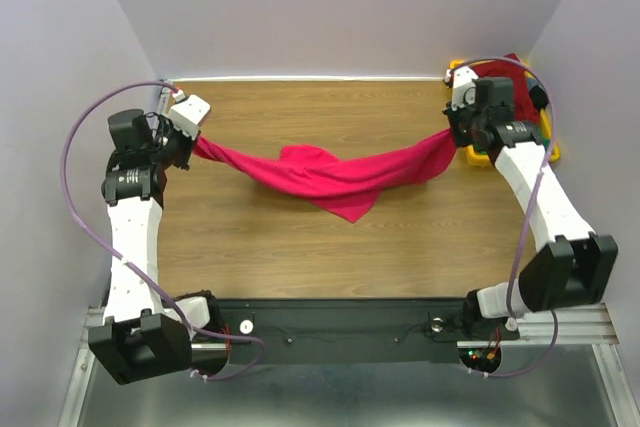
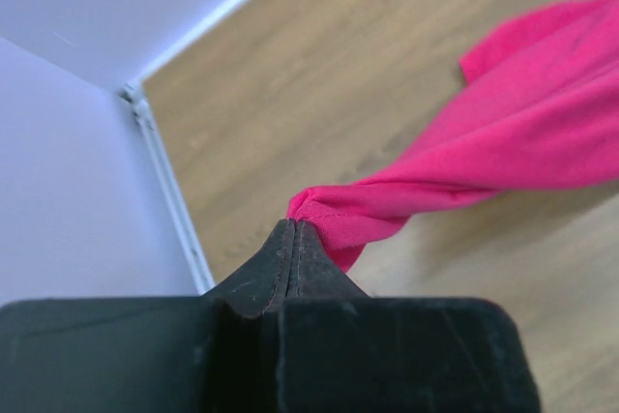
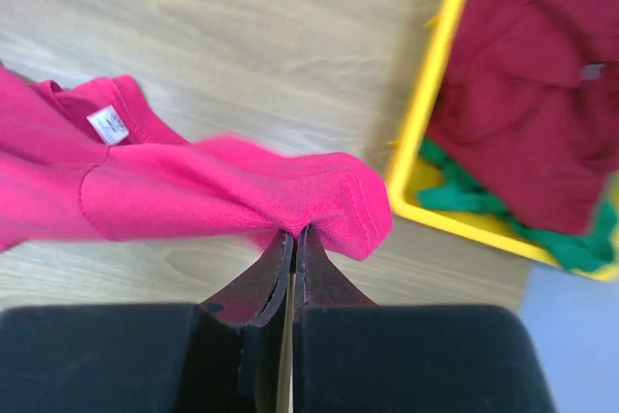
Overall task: Fold and stack the t-shirts
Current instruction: Flatten the tshirt out
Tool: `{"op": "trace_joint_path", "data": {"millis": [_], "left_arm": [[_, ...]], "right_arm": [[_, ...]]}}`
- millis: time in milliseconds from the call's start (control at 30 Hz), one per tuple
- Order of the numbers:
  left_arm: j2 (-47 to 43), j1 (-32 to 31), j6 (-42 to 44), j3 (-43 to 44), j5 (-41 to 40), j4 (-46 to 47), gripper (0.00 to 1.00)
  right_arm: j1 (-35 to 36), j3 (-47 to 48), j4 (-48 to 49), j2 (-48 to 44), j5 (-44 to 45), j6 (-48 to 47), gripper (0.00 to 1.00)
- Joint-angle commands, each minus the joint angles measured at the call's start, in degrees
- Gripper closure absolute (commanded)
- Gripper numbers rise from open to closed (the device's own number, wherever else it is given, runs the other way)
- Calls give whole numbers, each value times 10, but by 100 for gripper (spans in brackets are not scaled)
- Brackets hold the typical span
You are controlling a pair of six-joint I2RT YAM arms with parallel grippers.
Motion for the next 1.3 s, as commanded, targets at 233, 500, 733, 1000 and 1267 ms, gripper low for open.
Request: {"op": "trace_joint_path", "data": {"millis": [233, 500, 733, 1000, 1267], "left_arm": [[45, 4, -3, -22, -55, 55, 100], [116, 4, -87, 1, -138, 117, 100], [181, 4, -115, 10, -146, 98, 100], [199, 4, -107, 10, -132, 79, 100], [216, 4, -107, 30, -113, 45, 100]], "right_arm": [[-4, 247, 53, 266, -50, 77, 99], [17, 509, 56, 512, -17, 124, 96], [41, 418, 13, 446, 3, 86, 0], [104, 190, -101, 223, -203, 9, 15], [251, 62, -69, 220, -161, 3, 31]]}}
